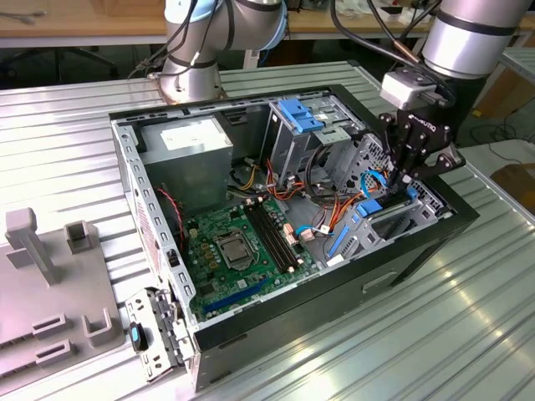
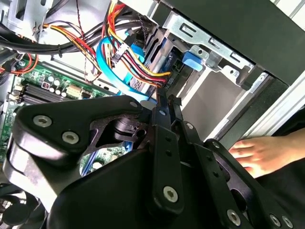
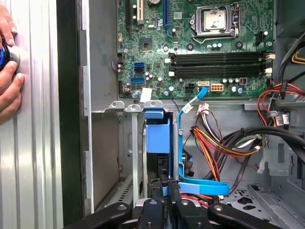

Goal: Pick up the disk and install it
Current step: 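Insert the second disk wire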

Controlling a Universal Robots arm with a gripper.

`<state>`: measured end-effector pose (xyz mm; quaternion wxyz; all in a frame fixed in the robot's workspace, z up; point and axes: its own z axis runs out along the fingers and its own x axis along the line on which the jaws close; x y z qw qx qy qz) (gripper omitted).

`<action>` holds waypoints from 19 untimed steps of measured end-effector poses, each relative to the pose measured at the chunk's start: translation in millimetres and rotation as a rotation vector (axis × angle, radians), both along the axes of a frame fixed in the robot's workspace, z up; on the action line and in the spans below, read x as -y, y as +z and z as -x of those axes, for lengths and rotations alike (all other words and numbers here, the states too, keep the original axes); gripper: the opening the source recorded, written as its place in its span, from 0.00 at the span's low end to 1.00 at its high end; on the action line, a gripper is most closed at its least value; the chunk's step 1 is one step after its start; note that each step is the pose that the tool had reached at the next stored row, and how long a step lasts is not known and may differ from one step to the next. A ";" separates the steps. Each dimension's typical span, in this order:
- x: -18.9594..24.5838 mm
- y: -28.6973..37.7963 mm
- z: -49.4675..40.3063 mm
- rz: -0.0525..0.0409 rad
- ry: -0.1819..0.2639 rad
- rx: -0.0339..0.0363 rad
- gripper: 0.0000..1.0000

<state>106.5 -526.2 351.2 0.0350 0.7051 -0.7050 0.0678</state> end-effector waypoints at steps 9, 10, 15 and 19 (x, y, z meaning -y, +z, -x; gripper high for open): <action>0.0 -2.6 2.2 -0.0043 0.000 0.0106 0.16; 0.0 -3.1 2.2 -0.0056 0.000 0.0107 0.16; 0.0 -4.6 2.2 -0.0122 0.000 0.0108 0.16; 0.1 -4.7 3.3 -0.0154 0.001 0.0268 0.16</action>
